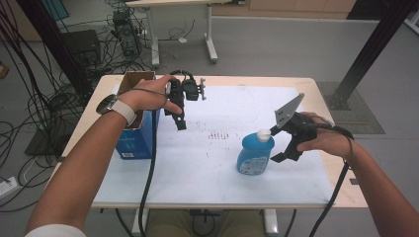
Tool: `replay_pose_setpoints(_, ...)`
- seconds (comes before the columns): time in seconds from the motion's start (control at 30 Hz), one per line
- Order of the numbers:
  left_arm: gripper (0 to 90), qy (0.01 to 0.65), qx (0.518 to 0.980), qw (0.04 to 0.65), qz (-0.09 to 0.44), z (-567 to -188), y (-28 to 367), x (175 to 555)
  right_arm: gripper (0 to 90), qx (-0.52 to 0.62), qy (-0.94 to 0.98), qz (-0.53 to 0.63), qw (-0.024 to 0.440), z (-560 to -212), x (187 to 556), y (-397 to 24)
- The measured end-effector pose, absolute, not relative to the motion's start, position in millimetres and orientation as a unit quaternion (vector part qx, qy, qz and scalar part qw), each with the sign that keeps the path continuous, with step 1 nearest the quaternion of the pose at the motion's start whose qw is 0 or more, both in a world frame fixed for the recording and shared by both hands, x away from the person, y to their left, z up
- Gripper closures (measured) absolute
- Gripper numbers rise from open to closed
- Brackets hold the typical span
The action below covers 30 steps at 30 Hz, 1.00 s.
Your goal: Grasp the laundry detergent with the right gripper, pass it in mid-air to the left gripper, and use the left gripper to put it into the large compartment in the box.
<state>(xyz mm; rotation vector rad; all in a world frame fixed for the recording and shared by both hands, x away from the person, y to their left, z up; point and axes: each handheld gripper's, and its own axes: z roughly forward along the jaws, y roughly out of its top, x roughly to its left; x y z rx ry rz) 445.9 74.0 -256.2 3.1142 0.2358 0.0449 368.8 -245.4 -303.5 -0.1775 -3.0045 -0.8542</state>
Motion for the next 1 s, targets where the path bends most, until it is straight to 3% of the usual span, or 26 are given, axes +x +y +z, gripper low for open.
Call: replay_pose_setpoints(1.0,10.8,0.074,0.997,0.012,0.014,-257.0,72.7,445.4,7.8,-0.063,-0.96,-0.273,0.007,-302.7,367.8,-245.9)
